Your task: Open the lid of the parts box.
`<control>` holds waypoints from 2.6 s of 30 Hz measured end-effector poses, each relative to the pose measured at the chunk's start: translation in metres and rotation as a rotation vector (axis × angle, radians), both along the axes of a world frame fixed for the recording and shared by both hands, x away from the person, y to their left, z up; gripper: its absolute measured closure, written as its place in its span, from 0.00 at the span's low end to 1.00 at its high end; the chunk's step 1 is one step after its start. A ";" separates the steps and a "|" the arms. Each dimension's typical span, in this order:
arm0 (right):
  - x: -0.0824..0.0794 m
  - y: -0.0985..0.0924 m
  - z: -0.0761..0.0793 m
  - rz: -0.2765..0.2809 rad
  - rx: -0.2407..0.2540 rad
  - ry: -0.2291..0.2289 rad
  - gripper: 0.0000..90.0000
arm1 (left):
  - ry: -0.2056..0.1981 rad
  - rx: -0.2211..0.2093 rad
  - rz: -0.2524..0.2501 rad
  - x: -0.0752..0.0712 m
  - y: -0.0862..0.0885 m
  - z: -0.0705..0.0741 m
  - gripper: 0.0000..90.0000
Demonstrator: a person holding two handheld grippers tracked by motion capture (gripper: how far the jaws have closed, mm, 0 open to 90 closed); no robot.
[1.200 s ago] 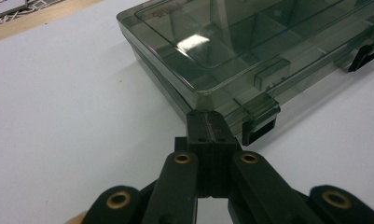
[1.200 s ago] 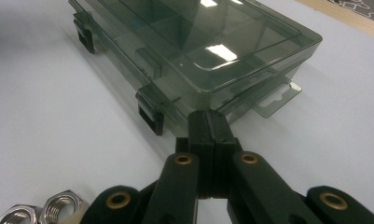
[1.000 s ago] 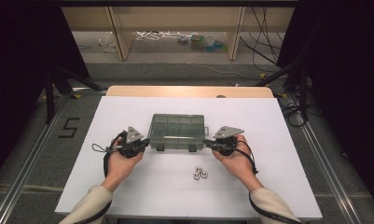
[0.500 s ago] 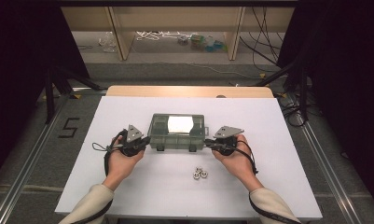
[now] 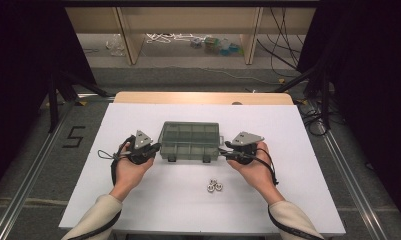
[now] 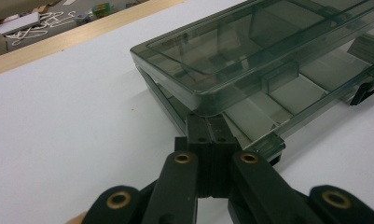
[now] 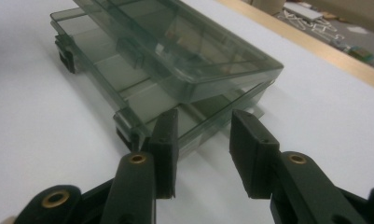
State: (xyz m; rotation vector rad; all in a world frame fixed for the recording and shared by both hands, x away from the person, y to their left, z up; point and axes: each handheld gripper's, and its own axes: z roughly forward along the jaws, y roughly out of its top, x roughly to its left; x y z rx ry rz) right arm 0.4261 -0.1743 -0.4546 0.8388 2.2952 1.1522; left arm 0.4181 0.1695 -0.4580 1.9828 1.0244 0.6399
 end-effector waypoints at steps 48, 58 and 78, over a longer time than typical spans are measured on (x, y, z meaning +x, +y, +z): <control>0.015 0.010 0.021 -0.035 0.118 -0.058 1.00 | -0.055 -0.104 0.039 0.021 -0.007 0.024 1.00; 0.016 0.010 0.021 -0.137 0.116 -0.067 0.91 | -0.063 -0.109 0.044 0.026 -0.009 0.026 1.00; 0.016 0.024 0.025 -0.197 0.128 -0.185 0.87 | -0.115 -0.039 0.041 0.014 -0.002 0.031 1.00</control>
